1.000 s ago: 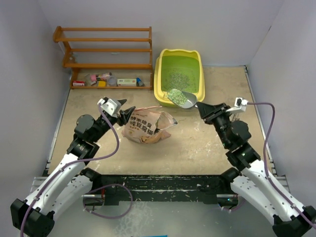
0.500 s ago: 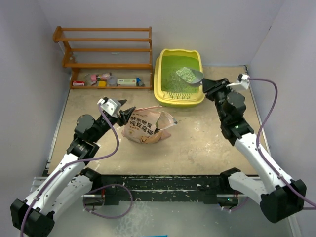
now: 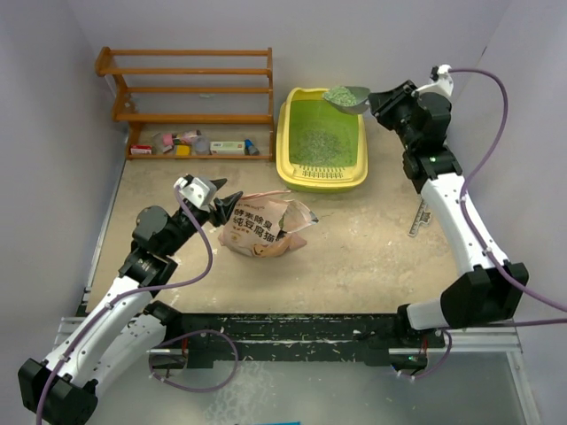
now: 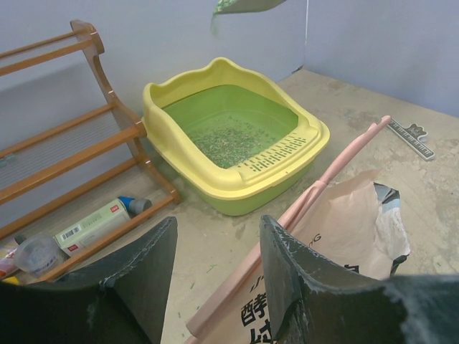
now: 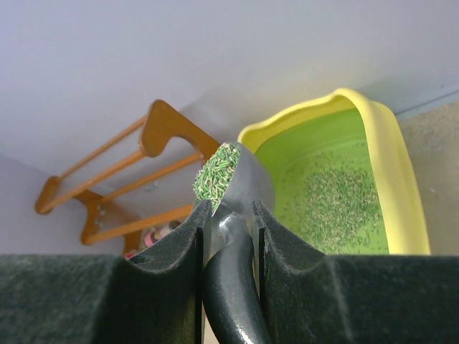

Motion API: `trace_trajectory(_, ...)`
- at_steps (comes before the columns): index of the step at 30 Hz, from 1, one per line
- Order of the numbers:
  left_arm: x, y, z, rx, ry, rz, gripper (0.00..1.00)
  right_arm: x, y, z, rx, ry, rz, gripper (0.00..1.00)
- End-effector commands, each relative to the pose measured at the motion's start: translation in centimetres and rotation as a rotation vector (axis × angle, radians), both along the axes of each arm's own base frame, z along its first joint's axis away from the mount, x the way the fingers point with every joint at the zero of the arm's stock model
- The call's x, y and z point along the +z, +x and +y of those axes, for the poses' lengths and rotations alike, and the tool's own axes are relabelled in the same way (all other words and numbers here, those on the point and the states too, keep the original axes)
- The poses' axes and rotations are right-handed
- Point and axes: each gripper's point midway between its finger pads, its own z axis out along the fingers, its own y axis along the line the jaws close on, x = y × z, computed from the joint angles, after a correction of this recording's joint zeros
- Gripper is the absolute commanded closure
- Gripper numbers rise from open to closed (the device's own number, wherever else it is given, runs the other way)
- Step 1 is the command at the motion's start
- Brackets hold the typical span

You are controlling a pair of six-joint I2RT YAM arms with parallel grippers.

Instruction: Fill the litter box with clean litter

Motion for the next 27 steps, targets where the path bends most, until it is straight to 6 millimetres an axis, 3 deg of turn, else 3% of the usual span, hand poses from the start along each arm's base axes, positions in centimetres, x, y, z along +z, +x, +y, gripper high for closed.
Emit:
trace_trajectory(1, 3.4, -0.5, 0.2, -0.004, -0.051, -0.065, 0.46, 3.0, 0.3, 0.4, 0.051, -0.065, -0.02, 1.0)
trace_trajectory(14, 3.4, -0.5, 0.2, -0.002, -0.05, -0.062, 0.46, 4.4, 4.8, -0.9, 0.064, -0.145, 0.024, 1.0)
trace_trajectory(22, 3.2, -0.4, 0.2, -0.001, -0.045, -0.057, 0.46, 3.4, 8.1, -2.7, 0.053, -0.152, 0.056, 1.0)
trace_trajectory(27, 3.0, -0.2, 0.0, -0.004, -0.039, -0.053, 0.46, 2.1, 9.8, -2.3, 0.108, -0.183, 0.091, 1.0)
